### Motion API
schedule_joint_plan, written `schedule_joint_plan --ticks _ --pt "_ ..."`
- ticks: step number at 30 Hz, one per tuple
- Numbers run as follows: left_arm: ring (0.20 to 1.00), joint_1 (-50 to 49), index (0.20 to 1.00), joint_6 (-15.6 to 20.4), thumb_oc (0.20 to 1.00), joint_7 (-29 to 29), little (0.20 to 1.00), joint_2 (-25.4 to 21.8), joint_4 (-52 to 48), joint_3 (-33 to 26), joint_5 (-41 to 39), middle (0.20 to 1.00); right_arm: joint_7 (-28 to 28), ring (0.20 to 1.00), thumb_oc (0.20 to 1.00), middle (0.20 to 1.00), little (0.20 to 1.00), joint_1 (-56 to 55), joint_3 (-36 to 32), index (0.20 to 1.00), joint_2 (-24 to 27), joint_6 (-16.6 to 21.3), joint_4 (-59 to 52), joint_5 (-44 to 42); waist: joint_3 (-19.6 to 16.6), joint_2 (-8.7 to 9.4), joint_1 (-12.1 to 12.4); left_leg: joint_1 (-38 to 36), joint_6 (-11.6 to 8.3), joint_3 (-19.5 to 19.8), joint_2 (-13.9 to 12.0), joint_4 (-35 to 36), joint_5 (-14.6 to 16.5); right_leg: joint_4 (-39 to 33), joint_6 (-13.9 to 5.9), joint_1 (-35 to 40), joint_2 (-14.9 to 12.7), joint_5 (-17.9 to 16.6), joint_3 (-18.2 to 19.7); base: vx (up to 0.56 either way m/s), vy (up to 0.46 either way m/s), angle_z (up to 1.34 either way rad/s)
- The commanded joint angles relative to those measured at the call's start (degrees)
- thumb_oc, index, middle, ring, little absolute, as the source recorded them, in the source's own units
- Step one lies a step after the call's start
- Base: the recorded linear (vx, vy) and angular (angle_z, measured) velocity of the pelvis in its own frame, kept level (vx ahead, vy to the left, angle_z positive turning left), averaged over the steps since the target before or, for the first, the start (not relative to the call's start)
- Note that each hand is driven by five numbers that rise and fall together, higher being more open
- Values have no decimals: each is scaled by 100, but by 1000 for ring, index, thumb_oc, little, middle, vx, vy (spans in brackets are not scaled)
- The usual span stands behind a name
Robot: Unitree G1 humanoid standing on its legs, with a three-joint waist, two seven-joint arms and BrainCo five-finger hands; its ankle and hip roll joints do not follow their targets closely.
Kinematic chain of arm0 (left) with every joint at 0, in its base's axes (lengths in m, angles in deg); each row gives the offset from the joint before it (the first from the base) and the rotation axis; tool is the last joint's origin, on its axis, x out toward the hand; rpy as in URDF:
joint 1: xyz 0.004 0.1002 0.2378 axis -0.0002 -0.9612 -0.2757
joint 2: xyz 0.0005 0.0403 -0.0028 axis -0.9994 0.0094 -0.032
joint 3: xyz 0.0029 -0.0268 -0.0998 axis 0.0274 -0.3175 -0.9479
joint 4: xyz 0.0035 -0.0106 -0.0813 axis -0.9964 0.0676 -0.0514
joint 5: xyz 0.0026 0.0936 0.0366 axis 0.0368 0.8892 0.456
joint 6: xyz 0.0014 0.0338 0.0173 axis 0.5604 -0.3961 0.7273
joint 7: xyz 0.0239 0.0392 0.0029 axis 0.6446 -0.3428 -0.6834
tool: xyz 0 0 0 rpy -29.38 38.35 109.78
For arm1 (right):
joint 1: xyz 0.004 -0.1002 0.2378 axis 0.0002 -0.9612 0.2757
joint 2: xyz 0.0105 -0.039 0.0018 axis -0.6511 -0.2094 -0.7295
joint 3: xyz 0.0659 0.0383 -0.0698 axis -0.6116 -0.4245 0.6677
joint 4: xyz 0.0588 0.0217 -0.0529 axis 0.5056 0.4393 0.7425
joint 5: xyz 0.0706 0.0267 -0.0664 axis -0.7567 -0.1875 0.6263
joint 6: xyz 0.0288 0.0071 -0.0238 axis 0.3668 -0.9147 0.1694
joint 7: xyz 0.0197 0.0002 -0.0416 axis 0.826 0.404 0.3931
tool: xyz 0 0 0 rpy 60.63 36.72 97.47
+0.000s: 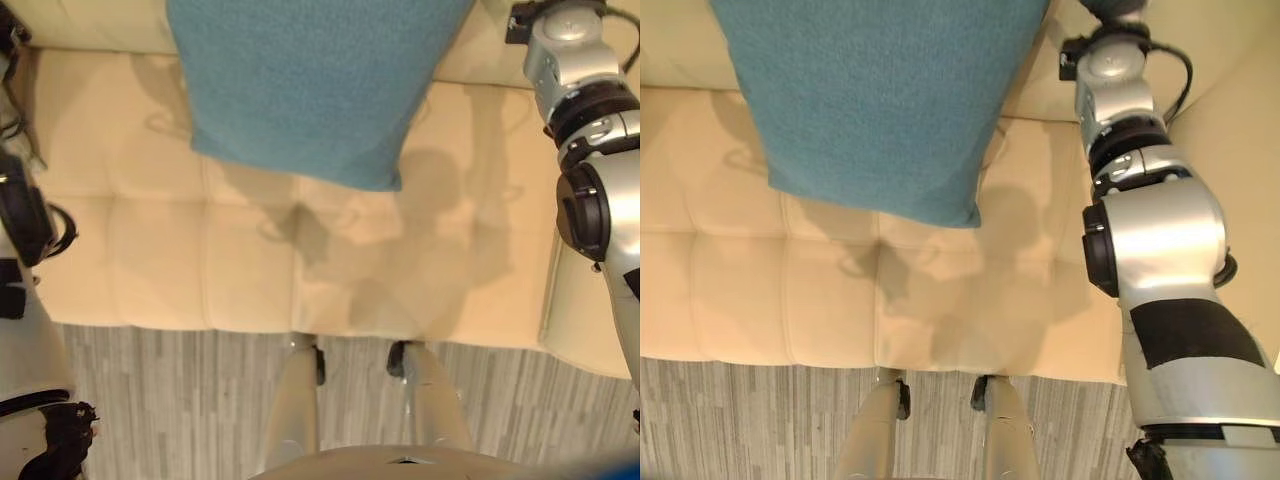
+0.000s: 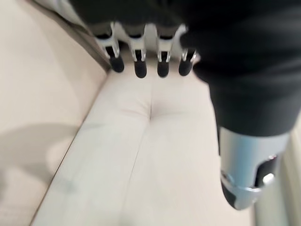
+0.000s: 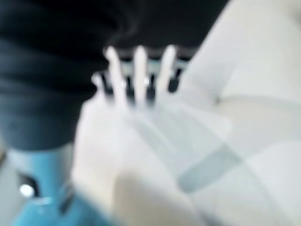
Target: Pick up all the scattered cushions and arrange them neatly on the sofa.
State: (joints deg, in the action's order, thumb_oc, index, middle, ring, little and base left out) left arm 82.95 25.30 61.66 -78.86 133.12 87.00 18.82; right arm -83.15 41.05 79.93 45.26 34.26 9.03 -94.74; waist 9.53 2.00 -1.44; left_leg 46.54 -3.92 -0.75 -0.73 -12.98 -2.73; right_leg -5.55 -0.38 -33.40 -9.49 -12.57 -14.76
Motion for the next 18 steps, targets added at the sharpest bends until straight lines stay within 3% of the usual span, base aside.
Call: schedule_joint_plan --ticks 1,2,3,4,5,6,7,8,9,11,12,14,15,17,18 --pt "1000 -551 1000 166 1000 163 1000 -370 953 425 -56 1000 -31 1000 1000 1000 1000 -709 -18 1000 -54 198 -394 -15 -550 -83 73 -1462 -175 -66 66 1798 -496 55 -1216 1395 -18 1148 -124 -14 -31 -2" --pt "1000 -2222 1000 142 1000 304 1000 -241 293 -827 -130 1000 156 1000 1000 1000 1000 -2047 -649 1000 -164 -56 -2018 8 -533 -58 68 -1699 -154 -88 -22 1798 -518 55 -1188 1545 36 1100 -72 36 -38 -17" --pt "1000 -3660 1000 68 1000 438 1000 220 -426 -1820 -79 1000 312 1000 1000 1000 1000 -3088 -890 1000 -247 -310 -3272 19 -522 -97 2 -2011 -154 -132 -45 1798 -428 55 -1197 1809 27 1170 -62 30 -35 -24" --pt "1000 -3683 1000 66 1000 436 1000 227 -436 -1840 -77 1000 311 1000 1000 1000 1000 -3089 -878 1000 -248 -312 -3271 18 -553 -104 -5 -2003 -160 -133 -47 1798 -392 55 -1198 1801 29 1196 -69 87 -26 -20" --pt "1000 -4520 1000 -66 1000 507 1000 689 -1220 -2306 -32 1000 382 1000 1000 1000 1000 -4057 -1183 1000 -312 -475 -4259 49 -605 -116 -10 -2145 -146 -148 -81 1798 -361 55 -1169 1899 38 1199 -36 100 -56 -9" --pt "1000 -6182 1000 -348 1000 526 1000 1912 -3248 -2843 160 1000 315 1000 1000 1000 1000 -6035 -1716 1000 -575 -640 -5502 238 -659 -139 -13 -2580 -151 -193 -102 1798 -257 55 -1145 2317 51 1319 -69 65 -49 -3" --pt "1000 -6187 1000 -351 1000 522 1000 1918 -3257 -2848 159 1000 314 1000 1000 1000 1000 -6034 -1713 1000 -573 -643 -5506 238 -678 -149 -10 -2543 -148 -195 -110 1798 -285 55 -1139 2279 60 1293 -63 42 -61 17" --pt "1000 -6616 1000 -424 1000 533 1000 2278 -3839 -2951 173 1000 296 1000 1000 1000 1000 -6675 -1891 1000 -650 -625 -5836 330 -715 -158 0 -2624 -140 -180 -118 1798 -269 55 -1107 2340 72 1304 -56 65 -33 30" --pt "1000 -7148 1000 -471 1000 392 1000 2736 -4297 -3063 221 1000 221 1000 1000 1000 1000 -7355 -2069 1000 -813 -618 -6038 437 -823 -182 21 -2820 -120 -190 -133 1798 -209 55 -1045 2509 101 1366 -66 100 -67 17" --pt "1000 -8037 1000 -68 1000 309 1000 3795 -4343 -3181 308 1000 -385 1000 1000 1000 1000 -8550 -2659 1000 -1376 -267 -5964 543 -994 -200 -5 -3366 -125 -226 -184 1798 -34 55 -918 2938 174 1459 -43 93 -110 -2" --pt "1000 -8044 1000 -65 1000 310 1000 3800 -4346 -3178 307 1000 -385 1000 1000 1000 1000 -8557 -2658 1000 -1373 -260 -5963 542 -994 -205 3 -3363 -124 -230 -188 1798 -49 55 -914 2932 178 1444 -36 59 -105 -10" --pt "1000 -8325 1000 90 1000 604 1000 4250 -3958 -3204 174 1000 -723 1000 1000 1000 1000 -8954 -2979 1000 -1585 -52 -5792 497 -1103 -227 -5 -3664 -119 -246 -226 1788 34 55 -772 3177 227 1500 35 58 -110 -50" --pt "1000 -8706 1000 184 1000 1037 1000 4552 -3490 -3082 247 1000 -997 1000 1000 1000 1000 -9308 -3366 1000 -1726 133 -5489 419 -1229 -241 -27 -3970 -160 -316 -273 1673 155 55 -671 3511 289 1584 59 52 -127 -53" --pt "1000 -8779 1000 192 1000 1195 1000 4654 -3361 -2983 310 1000 -1003 1000 1000 1000 1000 -9436 -3416 1000 -1683 173 -5444 394 -1218 -240 -20 -4085 -167 -285 -287 1525 244 55 -589 3686 310 1604 69 10 -138 -38" --pt "1000 -8960 1000 191 1000 1429 1000 4889 -2971 -2821 392 1000 -1048 1000 1000 1000 1000 -9469 -3479 1000 -1675 282 -5045 342 -1232 -249 -27 -4258 -285 -319 -358 1331 299 134 -463 3936 394 1683 69 -54 -185 -51"
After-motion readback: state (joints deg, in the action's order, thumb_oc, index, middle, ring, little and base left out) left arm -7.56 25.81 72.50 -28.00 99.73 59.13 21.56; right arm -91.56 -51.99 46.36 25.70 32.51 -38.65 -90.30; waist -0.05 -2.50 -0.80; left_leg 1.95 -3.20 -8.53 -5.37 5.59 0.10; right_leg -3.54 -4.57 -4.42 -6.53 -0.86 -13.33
